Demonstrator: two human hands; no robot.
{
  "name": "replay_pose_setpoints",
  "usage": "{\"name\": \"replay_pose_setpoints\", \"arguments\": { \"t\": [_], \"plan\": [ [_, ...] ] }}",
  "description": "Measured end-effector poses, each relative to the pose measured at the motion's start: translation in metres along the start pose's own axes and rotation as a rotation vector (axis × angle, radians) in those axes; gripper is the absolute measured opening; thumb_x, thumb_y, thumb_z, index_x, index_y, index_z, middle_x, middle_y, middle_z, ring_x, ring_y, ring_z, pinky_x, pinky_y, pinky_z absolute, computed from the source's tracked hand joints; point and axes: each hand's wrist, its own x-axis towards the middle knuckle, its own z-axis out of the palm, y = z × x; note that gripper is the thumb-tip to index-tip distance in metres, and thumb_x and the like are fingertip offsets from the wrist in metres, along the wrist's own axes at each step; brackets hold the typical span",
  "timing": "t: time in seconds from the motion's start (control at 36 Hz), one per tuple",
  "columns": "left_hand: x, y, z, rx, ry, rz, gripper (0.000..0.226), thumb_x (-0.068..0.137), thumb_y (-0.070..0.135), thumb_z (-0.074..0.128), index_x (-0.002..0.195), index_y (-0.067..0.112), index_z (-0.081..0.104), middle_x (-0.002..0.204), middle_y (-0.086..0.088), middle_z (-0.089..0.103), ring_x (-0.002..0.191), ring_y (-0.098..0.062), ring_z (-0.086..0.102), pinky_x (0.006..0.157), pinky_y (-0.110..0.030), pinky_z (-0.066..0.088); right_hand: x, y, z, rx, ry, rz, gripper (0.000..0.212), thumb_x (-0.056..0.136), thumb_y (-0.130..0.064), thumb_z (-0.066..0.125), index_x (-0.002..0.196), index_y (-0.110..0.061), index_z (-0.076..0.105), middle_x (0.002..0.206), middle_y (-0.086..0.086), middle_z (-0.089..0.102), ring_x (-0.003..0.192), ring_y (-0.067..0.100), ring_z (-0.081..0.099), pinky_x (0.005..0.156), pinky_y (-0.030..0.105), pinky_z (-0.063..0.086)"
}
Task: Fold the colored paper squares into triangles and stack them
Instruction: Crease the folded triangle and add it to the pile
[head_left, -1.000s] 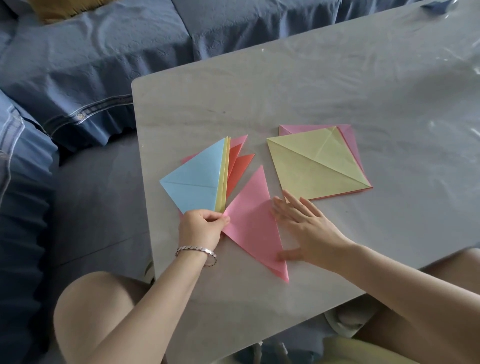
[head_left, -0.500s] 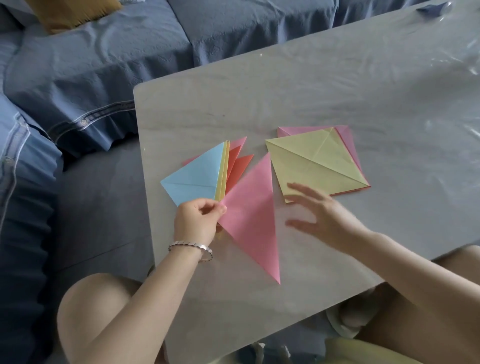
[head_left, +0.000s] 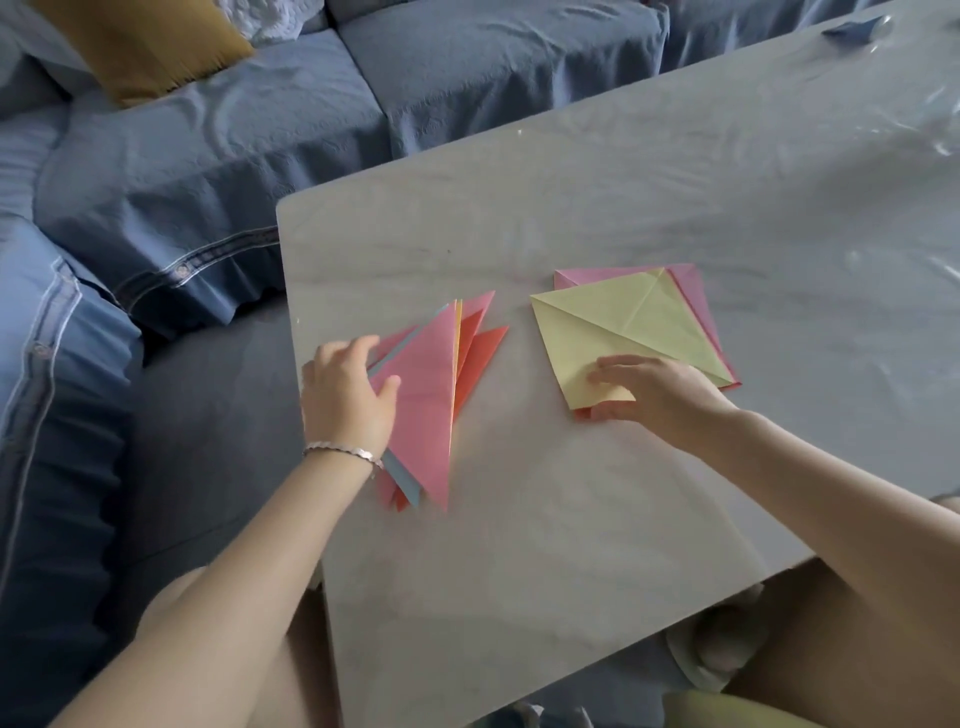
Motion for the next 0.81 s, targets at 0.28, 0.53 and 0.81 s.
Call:
{"name": "replay_pose_setpoints", "arguments": {
  "t": [0.28, 0.53, 0.81],
  "plan": [
    [-0.04, 0.055, 0.008, -0.455, -0.203, -0.074, 0.021, 0.087, 0.017, 0.059, 0.105, 0.006, 0.064, 0.086, -0.001, 0.068, 0.078, -0.015, 0.064, 0.079, -0.022, 0.049, -0.029, -0.014, 0.0, 0.115, 0.355, -0.058, 0.015, 0.089, -0.023, 0.06, 0.089, -0.014, 0.072, 0.081, 0.002, 0.07, 0.071, 0.027, 0.064, 0.059, 0.027, 0.045],
    [-0.046, 0.081, 0.027, -0.934, -0.483, -0.629, 0.065, 0.087, 0.019, 0.063, 0.133, -0.012, 0.029, 0.106, -0.019, 0.057, 0.074, -0.021, 0.066, 0.053, -0.027, 0.057, -0.068, -0.032, 0.014, 0.169, 0.414, -0.165, 0.015, 0.07, -0.033, 0.067, 0.069, -0.019, 0.072, 0.062, -0.011, 0.067, 0.052, 0.01, 0.061, 0.049, 0.019, 0.047],
    [-0.047, 0.075, 0.038, -0.881, -0.521, -0.617, 0.06, 0.086, 0.016, 0.063, 0.136, 0.001, 0.033, 0.124, -0.018, 0.052, 0.074, -0.017, 0.063, 0.069, -0.032, 0.056, -0.059, -0.014, 0.019, 0.197, 0.384, 0.025, 0.016, 0.058, -0.018, 0.086, 0.069, -0.016, 0.074, 0.07, -0.008, 0.07, 0.064, 0.014, 0.064, 0.058, 0.024, 0.05]
  ]
}}
